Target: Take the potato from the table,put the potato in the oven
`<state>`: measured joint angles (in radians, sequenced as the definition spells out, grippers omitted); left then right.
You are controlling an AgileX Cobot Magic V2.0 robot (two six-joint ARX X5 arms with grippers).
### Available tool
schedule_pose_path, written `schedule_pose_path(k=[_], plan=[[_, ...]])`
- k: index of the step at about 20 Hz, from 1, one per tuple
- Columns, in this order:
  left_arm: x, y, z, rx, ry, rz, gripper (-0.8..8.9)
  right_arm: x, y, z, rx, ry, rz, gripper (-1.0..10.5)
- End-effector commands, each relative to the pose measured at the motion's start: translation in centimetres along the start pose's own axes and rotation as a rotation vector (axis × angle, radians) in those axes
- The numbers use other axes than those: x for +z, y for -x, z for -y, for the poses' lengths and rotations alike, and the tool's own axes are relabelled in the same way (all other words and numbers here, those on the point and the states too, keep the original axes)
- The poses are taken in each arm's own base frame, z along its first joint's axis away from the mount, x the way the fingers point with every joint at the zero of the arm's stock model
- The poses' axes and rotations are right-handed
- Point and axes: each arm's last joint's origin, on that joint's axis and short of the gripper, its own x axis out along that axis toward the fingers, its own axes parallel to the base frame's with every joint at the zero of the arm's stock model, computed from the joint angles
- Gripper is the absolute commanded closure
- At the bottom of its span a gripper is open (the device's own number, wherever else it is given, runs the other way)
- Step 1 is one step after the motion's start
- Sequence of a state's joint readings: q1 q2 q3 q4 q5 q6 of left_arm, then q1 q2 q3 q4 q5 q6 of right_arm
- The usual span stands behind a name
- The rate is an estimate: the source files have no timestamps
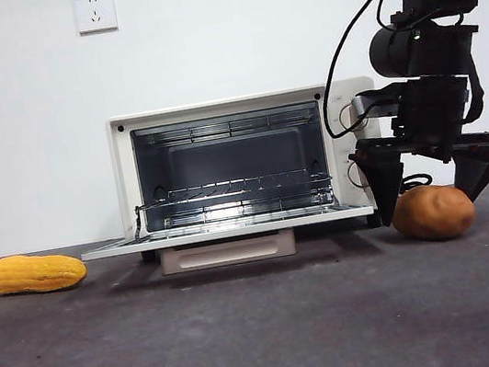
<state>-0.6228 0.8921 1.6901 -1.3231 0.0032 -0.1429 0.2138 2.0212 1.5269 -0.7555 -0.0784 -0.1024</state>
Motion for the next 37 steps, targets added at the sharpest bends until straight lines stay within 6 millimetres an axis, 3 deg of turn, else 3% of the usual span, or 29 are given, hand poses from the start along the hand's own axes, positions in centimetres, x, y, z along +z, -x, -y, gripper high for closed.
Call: schedule_pose_path(k=[1,2,6,7,8,12,15,18,21,24,31,37], plan=[[-0.1,-0.1,0.0,-0.002,0.007,-0.002,8.2,0.0,-0.6,0.0,-0.001,-0.023,0.008,4.8],[-0.1,-0.1,0.0,-0.002,0.007,-0.002,8.2,0.0,-0.6,0.0,-0.001,-0.029,0.004,5.7],[0.0,-0.2,0.0,-0.002,0.007,-0.004,8.2,-0.5,-1.6,0.2,-0.025,-0.087,-0.057,6.6],[0.0,-0.2,0.0,-0.002,0.006,-0.004,8.2,-0.5,-1.6,0.2,-0.031,-0.099,-0.056,8.1],[0.0,-0.2,0.0,-0.002,0.006,-0.004,8.2,-0.4,-1.5,0.2,-0.032,-0.109,-0.049,8.9],[0.0,-0.2,0.0,-0.002,0.006,-0.004,8.2,-0.7,-0.3,0.1,-0.036,-0.129,-0.065,8.9],[0.0,-0.2,0.0,-0.002,0.005,-0.004,8.2,-1.0,2.8,-0.1,-0.072,-0.127,-0.047,8.9],[0.0,-0.2,0.0,-0.002,0.002,-0.004,8.2,-1.5,9.0,-0.7,-0.076,-0.123,0.075,8.9],[0.0,-0.2,0.0,0.002,0.001,-0.004,8.19,-2.4,14.4,-2.5,0.064,-0.078,0.23,8.9],[0.0,-0.2,0.0,0.002,-0.015,-0.004,8.2,-2.3,16.5,-4.8,0.221,-0.037,0.34,8.9],[0.0,-0.2,0.0,0.006,-0.03,-0.003,8.19,0.9,15.2,-11.5,0.32,0.006,0.575,8.9],[-0.1,0.1,-0.1,0.024,-0.055,0.007,8.19,2.2,10.8,-12.8,0.332,-0.008,0.512,8.9]])
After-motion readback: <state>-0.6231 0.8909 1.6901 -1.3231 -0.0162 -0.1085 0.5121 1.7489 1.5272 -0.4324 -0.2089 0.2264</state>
